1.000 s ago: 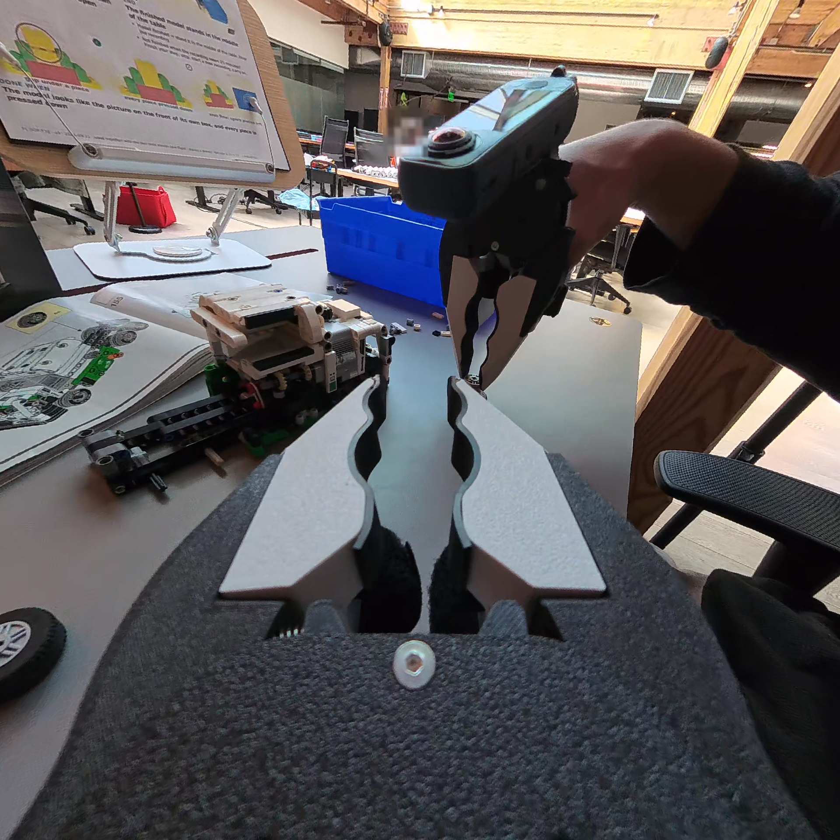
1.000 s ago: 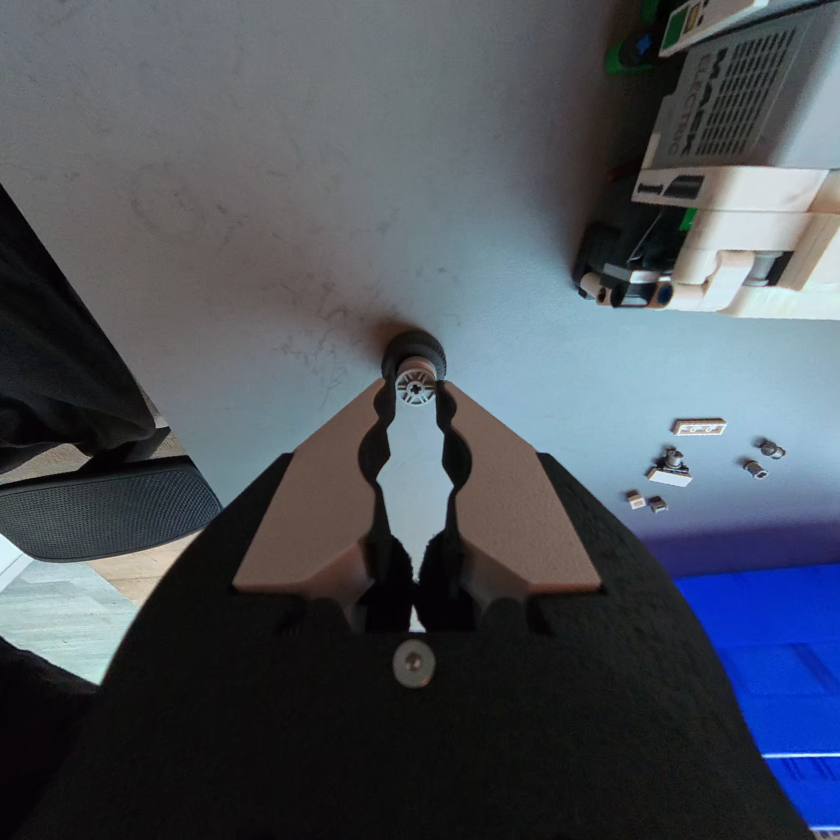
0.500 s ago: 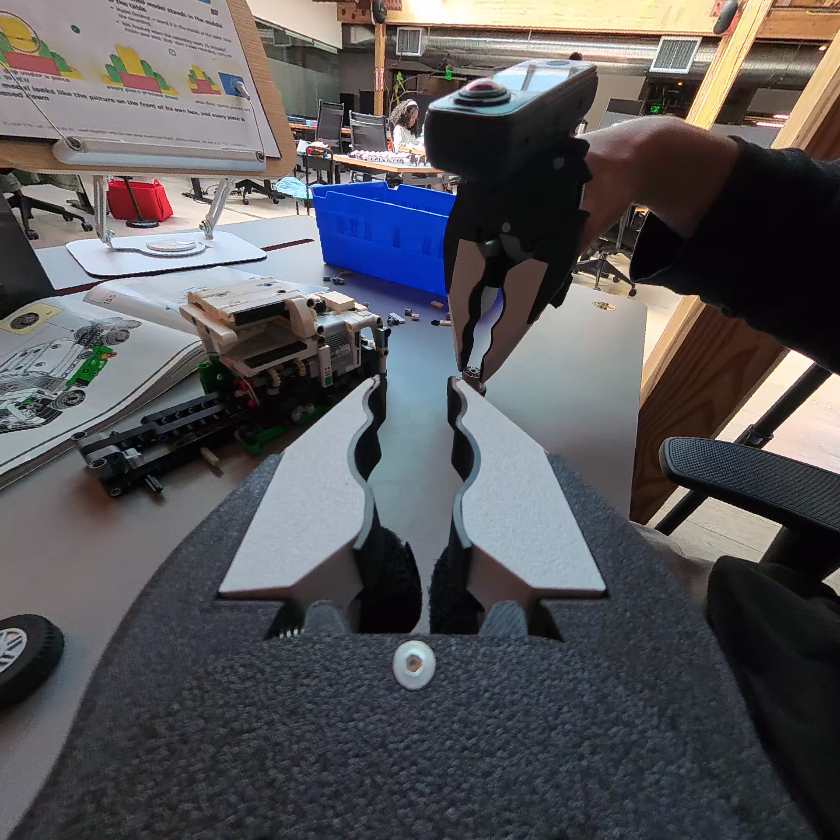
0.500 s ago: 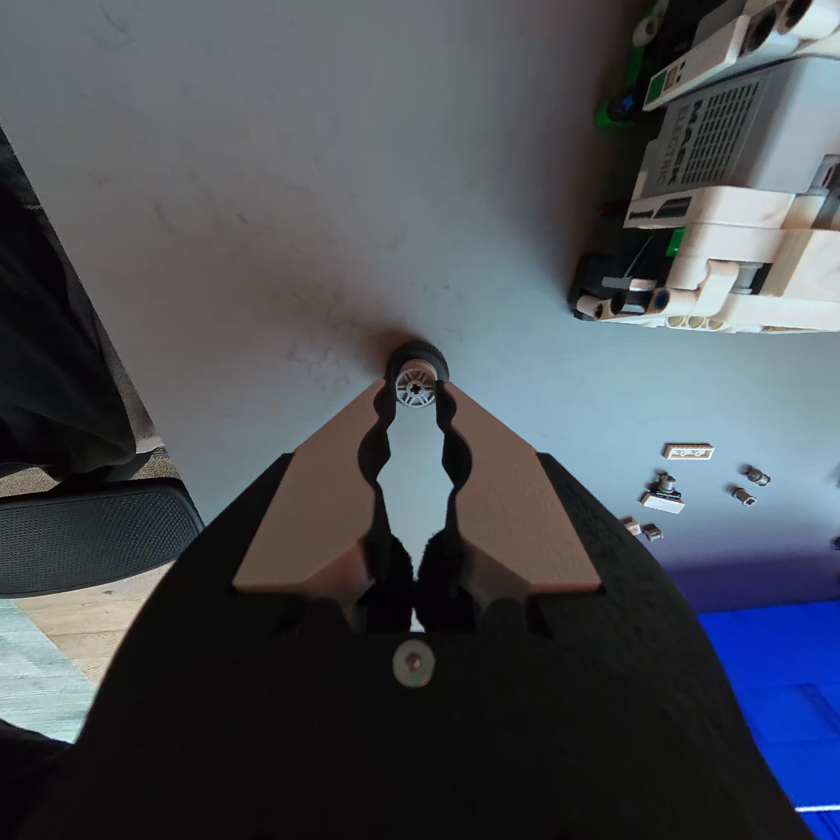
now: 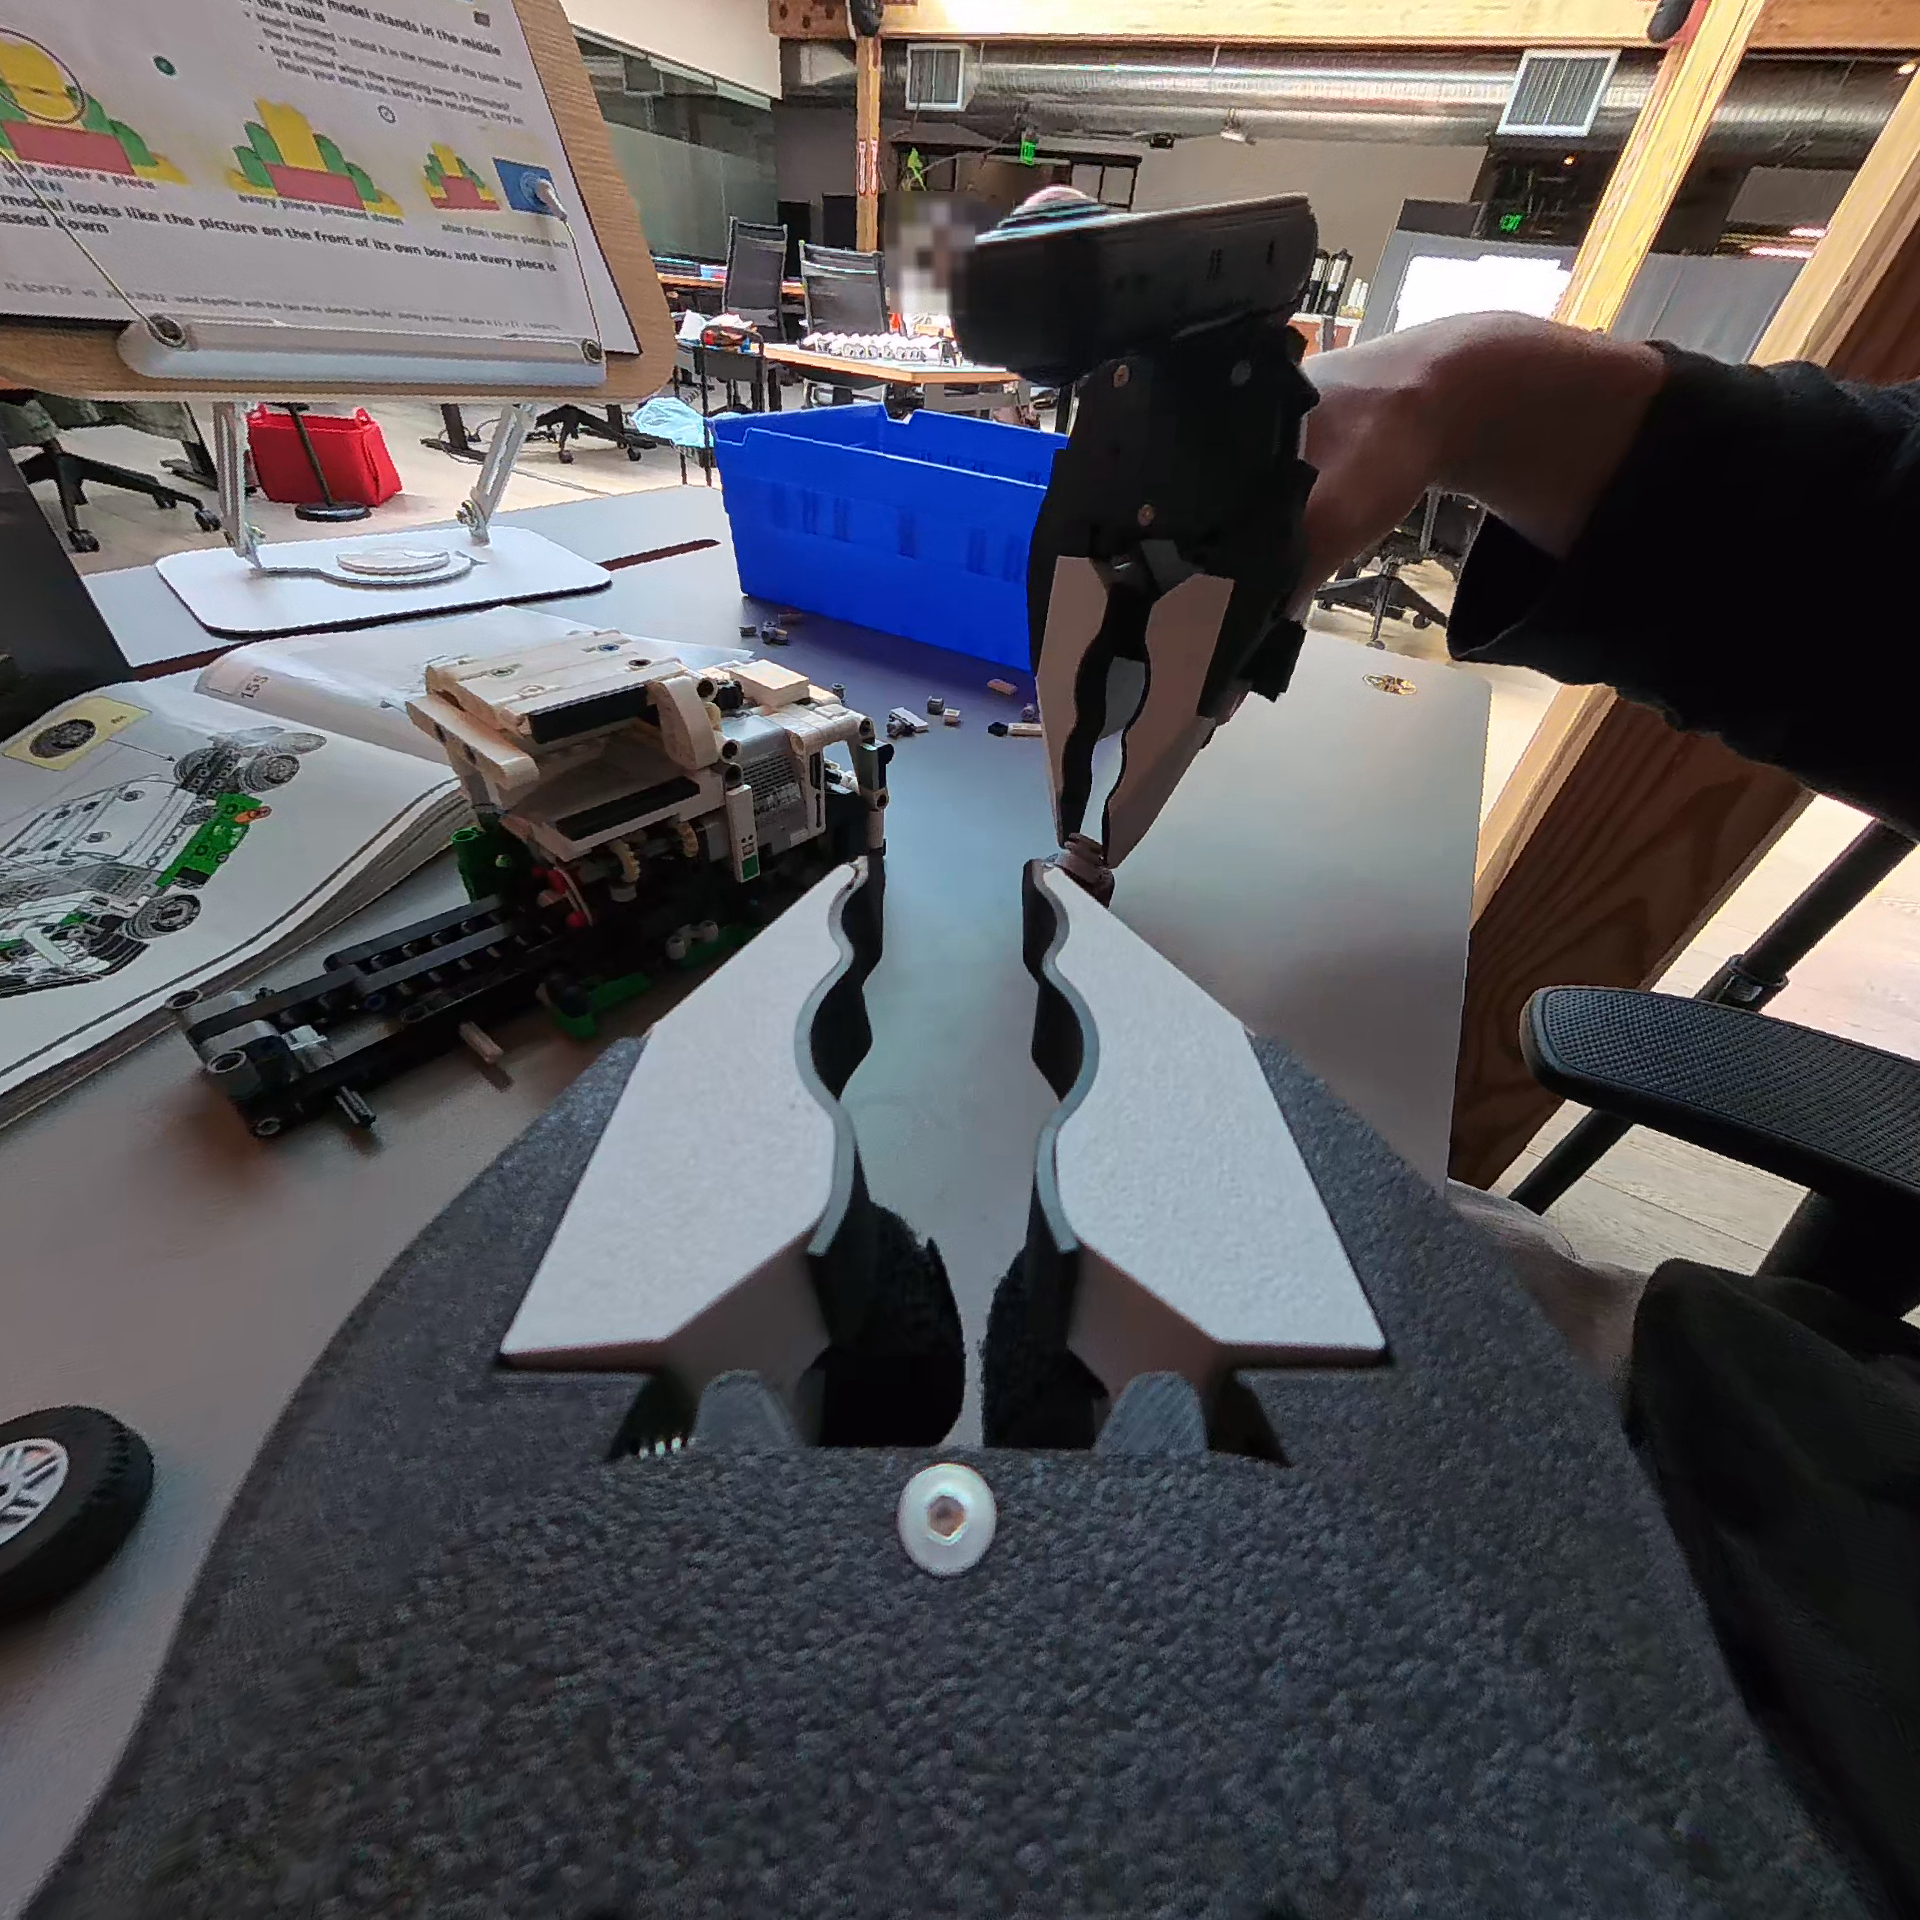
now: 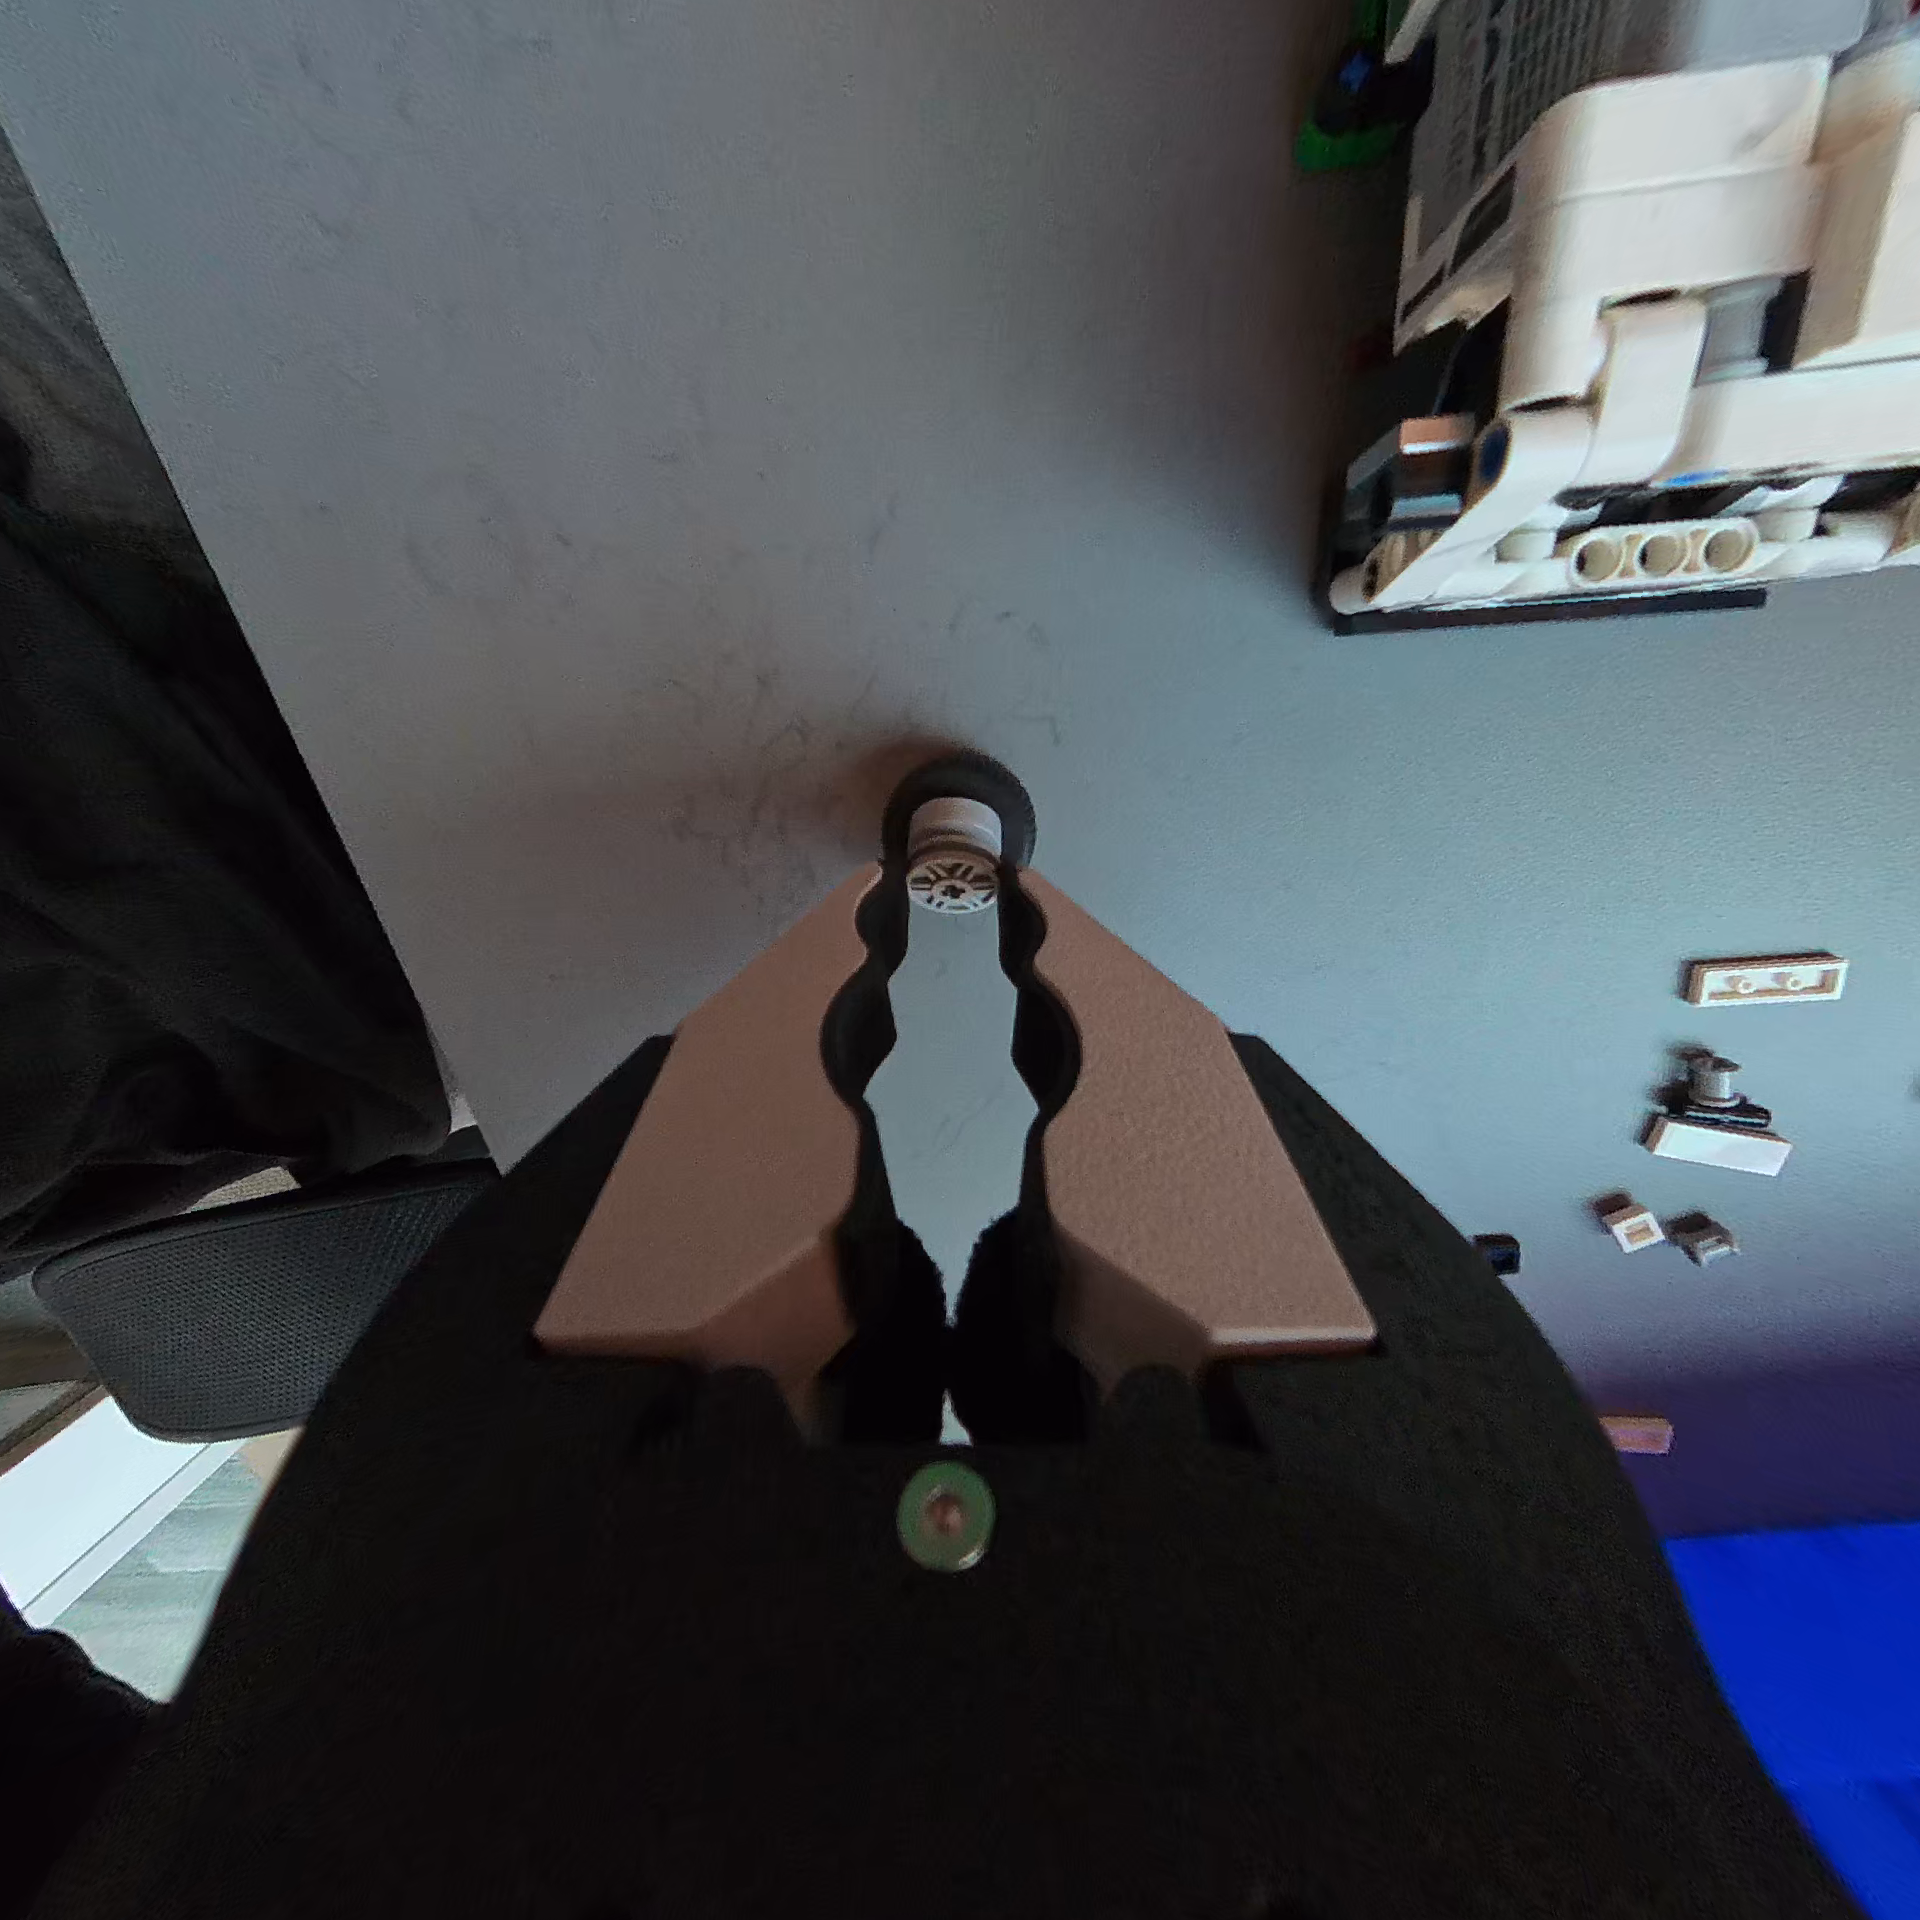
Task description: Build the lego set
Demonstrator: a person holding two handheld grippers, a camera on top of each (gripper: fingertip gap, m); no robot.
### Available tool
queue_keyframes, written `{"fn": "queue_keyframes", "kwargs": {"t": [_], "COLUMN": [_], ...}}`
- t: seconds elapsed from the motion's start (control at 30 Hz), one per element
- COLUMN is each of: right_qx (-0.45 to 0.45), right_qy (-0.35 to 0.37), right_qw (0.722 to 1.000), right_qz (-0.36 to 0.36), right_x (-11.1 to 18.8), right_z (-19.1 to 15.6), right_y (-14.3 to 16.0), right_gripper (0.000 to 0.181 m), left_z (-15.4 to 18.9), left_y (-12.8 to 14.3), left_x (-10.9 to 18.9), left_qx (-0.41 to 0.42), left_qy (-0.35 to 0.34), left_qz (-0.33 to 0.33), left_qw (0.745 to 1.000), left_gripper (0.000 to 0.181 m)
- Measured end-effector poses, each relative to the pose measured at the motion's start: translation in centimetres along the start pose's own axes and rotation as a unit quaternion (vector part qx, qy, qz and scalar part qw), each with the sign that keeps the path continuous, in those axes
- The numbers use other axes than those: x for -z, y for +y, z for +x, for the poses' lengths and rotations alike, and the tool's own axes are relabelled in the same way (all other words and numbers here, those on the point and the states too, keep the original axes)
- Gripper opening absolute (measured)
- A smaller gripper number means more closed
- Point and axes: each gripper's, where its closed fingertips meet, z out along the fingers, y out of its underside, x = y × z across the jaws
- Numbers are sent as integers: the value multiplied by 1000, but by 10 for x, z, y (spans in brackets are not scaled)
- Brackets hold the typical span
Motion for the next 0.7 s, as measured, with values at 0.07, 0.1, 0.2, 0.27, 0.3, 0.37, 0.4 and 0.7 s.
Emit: {"fn": "queue_keyframes", "kwargs": {"t": [0.07, 0.1, 0.2, 0.27, 0.3, 0.37, 0.4, 0.7], "right_qx": [11, 14, 7, -11, -4, -7, -15, -10], "right_qy": [16, 23, 27, 16, 13, 7, -3, 31], "right_qw": [1000, 999, 995, 993, 993, 993, 993, 999], "right_qz": [-23, -40, -95, -117, -121, -118, -116, 38], "right_x": [0, 0, 0, 0, 1, 0, 0, 11], "right_z": [0, 0, 1, 1, 1, 1, -1, -2], "right_y": [0, 0, 1, 1, 1, 1, 1, 3], "right_gripper": [16, 16, 16, 17, 17, 19, 21, 53], "left_z": [0, 0, 0, 0, 0, 0, 0, 0], "left_y": [1, 1, 1, 0, 0, 0, 0, 0], "left_x": [0, -1, -1, 0, 0, 0, 0, -1], "left_qx": [0, 0, 1, 1, 0, 0, 1, 5], "left_qy": [0, 1, 1, 0, 0, 1, 2, 3], "left_qz": [-2, -3, -3, -1, 0, 1, 1, -1], "left_qw": [1000, 1000, 1000, 1000, 1000, 1000, 1000, 1000], "left_gripper": [25, 25, 25, 25, 25, 25, 25, 25]}}
